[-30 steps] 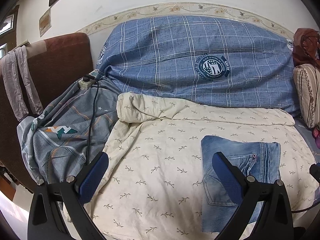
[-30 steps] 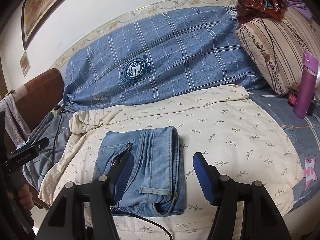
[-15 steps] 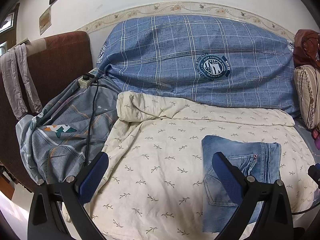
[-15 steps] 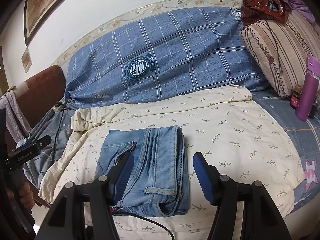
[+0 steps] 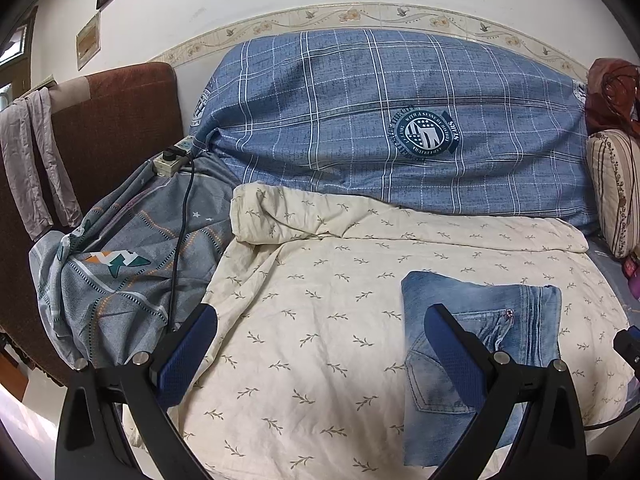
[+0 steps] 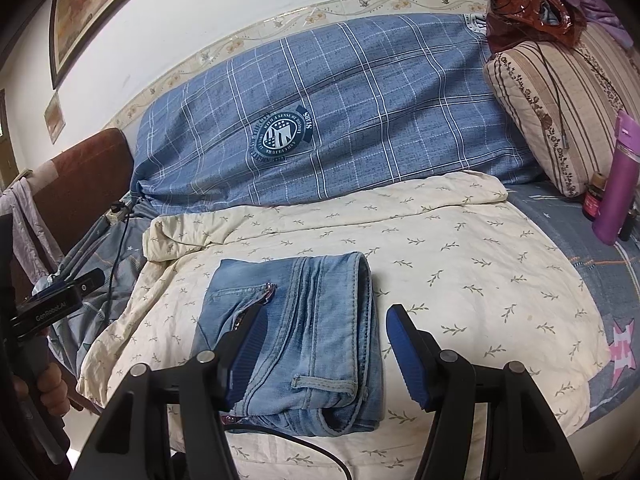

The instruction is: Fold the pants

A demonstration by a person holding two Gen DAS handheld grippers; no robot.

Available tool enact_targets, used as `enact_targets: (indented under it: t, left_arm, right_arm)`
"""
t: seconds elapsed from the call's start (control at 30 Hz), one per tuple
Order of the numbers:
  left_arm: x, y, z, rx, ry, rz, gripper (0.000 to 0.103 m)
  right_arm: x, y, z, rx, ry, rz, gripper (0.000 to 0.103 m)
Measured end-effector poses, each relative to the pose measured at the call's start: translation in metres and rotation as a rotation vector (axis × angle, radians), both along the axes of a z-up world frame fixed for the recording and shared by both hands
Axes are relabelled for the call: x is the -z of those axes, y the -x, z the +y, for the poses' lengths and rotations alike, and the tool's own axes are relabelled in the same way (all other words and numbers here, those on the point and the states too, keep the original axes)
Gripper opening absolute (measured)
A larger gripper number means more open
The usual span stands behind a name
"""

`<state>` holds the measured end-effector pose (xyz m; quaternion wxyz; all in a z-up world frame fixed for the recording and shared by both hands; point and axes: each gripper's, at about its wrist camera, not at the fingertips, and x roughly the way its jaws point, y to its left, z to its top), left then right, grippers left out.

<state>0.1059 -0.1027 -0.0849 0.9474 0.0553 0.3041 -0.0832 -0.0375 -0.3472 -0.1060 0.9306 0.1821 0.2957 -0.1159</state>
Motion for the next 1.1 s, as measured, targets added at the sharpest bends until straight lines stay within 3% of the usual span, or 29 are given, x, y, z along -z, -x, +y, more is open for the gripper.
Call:
enact_targets:
  t: [1.0, 1.1]
  left_arm:
    - [0.027, -0.017, -0.015, 0.033, -0.021, 0.066, 0.103]
    - [0.035, -0.02, -0.017, 0.054, -0.022, 0.097, 0.103]
  right_arm:
    - [0.029, -0.017, -0.011, -0.006, -0.056, 0.043, 0.069]
    - [0.033, -0.018, -0.012, -0.006, -0.067, 0.047, 0.072]
